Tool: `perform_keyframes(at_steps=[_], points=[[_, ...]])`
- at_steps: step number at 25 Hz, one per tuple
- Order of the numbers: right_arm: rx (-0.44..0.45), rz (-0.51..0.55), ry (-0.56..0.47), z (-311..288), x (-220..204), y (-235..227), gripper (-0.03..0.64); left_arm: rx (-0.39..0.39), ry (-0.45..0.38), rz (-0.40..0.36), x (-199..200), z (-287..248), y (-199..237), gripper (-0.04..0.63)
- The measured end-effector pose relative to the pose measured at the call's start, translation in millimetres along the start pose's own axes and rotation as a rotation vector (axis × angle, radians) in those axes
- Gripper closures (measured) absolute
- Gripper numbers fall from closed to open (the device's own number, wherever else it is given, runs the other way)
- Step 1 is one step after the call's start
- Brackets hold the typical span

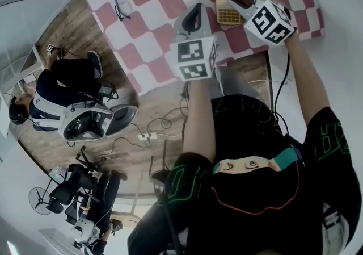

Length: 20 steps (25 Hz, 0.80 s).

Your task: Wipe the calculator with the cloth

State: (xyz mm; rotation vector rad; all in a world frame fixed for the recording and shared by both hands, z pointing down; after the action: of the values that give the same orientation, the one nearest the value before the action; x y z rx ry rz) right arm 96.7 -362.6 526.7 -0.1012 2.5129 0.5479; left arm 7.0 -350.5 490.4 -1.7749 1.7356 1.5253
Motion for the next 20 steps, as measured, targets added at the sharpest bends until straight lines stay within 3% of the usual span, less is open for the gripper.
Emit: perform_keyframes(at_steps=[20], points=[[0.038, 0.012, -0.042, 20, 8, 51, 0.581, 0.058, -0.028, 0.02, -22, 33, -10, 0.584]])
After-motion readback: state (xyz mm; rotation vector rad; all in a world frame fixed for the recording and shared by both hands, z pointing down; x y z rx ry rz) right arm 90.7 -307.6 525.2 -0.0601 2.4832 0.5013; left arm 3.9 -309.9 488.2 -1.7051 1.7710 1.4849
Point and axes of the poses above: the fingertips, and each gripper's own axes: z backward along the fingers, y to its left, x out of its top, the point moved 1 cm from there along z, backward along the fingers, and after that the axes turned 13 degrees about z, right-handed, at the moved point
